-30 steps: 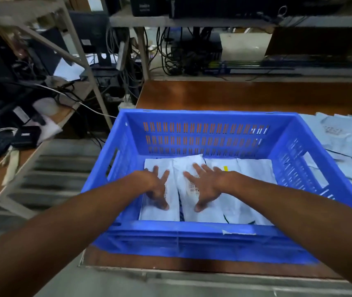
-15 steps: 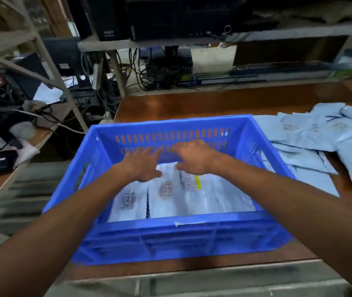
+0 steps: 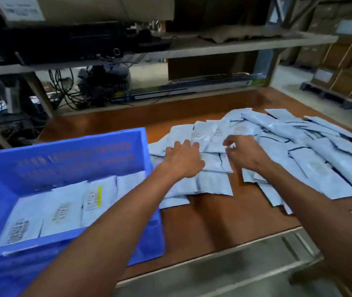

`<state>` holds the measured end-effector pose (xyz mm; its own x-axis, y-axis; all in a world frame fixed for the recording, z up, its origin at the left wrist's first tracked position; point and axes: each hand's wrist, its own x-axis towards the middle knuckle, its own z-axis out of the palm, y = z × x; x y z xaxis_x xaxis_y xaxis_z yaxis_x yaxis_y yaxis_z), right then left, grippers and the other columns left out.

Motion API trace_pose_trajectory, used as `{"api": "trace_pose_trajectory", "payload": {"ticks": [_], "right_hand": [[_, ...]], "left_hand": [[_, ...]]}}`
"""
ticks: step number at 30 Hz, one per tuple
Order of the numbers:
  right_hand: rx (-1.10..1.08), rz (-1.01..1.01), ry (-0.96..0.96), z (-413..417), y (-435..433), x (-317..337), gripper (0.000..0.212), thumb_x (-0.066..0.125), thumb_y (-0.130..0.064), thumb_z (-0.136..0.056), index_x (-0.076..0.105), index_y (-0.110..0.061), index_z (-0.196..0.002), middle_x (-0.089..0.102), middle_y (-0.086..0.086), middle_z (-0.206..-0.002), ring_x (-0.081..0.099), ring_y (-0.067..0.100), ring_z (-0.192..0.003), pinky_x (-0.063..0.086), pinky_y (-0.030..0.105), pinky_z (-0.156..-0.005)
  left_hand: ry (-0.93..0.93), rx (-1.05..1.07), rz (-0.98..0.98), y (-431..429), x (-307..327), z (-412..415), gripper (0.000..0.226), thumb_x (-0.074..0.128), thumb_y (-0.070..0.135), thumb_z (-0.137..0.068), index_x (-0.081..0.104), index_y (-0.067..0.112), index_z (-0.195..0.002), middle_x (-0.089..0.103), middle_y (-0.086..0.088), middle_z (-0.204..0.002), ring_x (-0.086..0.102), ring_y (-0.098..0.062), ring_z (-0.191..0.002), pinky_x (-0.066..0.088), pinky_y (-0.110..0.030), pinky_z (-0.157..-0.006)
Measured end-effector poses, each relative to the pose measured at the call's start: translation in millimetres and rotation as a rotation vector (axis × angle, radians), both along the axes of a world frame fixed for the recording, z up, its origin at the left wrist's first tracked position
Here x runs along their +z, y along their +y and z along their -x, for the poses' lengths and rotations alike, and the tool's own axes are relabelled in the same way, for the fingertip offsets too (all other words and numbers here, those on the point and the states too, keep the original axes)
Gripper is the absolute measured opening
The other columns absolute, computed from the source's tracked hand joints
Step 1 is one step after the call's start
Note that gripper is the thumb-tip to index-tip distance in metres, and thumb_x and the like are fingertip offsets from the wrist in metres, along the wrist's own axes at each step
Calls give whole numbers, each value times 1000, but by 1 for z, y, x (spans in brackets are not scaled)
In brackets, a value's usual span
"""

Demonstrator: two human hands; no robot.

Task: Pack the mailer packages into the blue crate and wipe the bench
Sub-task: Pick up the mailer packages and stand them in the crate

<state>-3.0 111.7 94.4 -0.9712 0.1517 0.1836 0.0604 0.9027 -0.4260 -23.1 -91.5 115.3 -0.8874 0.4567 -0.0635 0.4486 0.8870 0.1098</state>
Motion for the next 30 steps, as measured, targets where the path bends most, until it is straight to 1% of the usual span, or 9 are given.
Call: {"api": "trace_pose_trajectory", "payload": {"ticks": [4,7,11,13,17,22,24,27,30], "right_hand": [[-71,-15,-132,-20,68,-54,32,58,-21,-89,66,-16,-119,66,9,-122,61,31,-110,49,40,-92],[-114,-157,-67,-21,103,-84,44,57,-27,-91,56,-15,-133,54,10,-139,51,35,-122,43,45,-101],[-271,-216,-296,-7,133,-112,68,37,-63,-95,17,-32,-153,12,5,-162,12,42,-145,19,57,-113],[-227,-164,-385,-2,134,-123,67,28,-62,-97,8,-35,-155,0,4,-164,2,43,-147,14,59,-115],[-65,-238,-228,-15,105,-129,58,34,-43,-101,17,-25,-154,10,7,-163,10,42,-146,24,57,-114],[21,-216,-145,-57,59,-120,64,48,-31,-96,22,-20,-154,20,8,-161,17,32,-148,25,50,-117],[70,-204,-138,-75,45,-118,65,52,-30,-93,27,-19,-152,31,6,-157,24,28,-145,26,45,-115],[80,-220,-87,-92,35,-118,56,51,-44,-91,44,-21,-142,46,5,-146,37,26,-135,34,45,-107],[26,-215,-140,-85,32,-122,69,40,-65,-91,31,-29,-149,29,7,-156,23,33,-144,26,51,-113]], "left_hand": [[-223,166,58,46,-56,-1,68,45,50,-95,25,21,-153,28,-11,-157,25,-39,-142,24,-55,-112],[-195,285,60,49,-100,-9,66,44,52,-95,26,22,-151,24,-10,-157,21,-38,-143,23,-55,-113],[-140,407,-31,45,-131,-2,73,42,59,-95,14,29,-156,6,-5,-164,11,-46,-145,16,-58,-116],[-171,426,-27,47,-139,2,74,39,60,-97,6,33,-157,-3,-3,-165,5,-50,-145,11,-59,-116],[-93,417,22,52,-149,-6,63,35,38,-103,2,31,-157,0,-6,-165,19,-50,-140,21,-60,-113],[49,318,152,37,-133,-52,74,43,17,-94,4,20,-156,8,-12,-161,37,-42,-127,31,-54,-103],[19,258,198,29,-131,-82,69,42,26,-97,8,21,-156,14,-10,-160,37,-41,-128,29,-55,-104],[-22,281,89,20,-131,-105,62,29,58,-99,18,31,-154,18,-3,-158,29,-38,-136,24,-57,-110],[19,343,-1,19,-138,-82,75,29,72,-92,11,36,-155,12,-6,-162,15,-44,-144,19,-58,-113]]}}
